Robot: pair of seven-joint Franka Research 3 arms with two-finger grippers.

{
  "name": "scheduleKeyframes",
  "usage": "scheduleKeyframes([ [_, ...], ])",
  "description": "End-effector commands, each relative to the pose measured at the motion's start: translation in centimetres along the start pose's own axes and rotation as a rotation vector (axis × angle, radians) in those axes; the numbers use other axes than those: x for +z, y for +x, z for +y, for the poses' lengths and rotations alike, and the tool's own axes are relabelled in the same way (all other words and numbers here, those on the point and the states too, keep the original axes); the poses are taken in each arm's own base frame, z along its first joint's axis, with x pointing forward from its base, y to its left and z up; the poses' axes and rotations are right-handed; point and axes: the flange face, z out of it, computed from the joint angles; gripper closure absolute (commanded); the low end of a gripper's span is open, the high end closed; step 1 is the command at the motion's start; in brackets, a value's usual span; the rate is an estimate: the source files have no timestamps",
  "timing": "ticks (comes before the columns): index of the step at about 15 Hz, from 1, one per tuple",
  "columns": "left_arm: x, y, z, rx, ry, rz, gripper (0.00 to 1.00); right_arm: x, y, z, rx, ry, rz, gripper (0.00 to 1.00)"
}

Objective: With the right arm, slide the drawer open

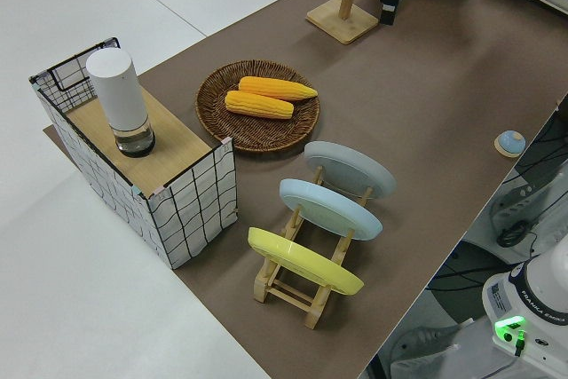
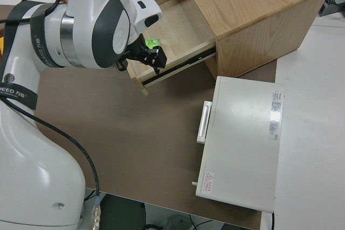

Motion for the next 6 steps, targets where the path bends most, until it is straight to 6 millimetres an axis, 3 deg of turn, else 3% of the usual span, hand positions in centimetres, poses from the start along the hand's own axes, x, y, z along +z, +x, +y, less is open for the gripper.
scheduleKeyframes([
  [1, -0.39, -0.29, -0.16, 0.01, -0.007, 0.004, 0.01, 0.0, -0.6, -0.07, -0.013, 0.003, 0.014, 0.017],
  [6, -0.39, -0.29, -0.16, 0.01, -0.007, 0.004, 0.01, 0.07, -0.74, -0.64, -0.029, -0.025, 0.009, 0.017],
])
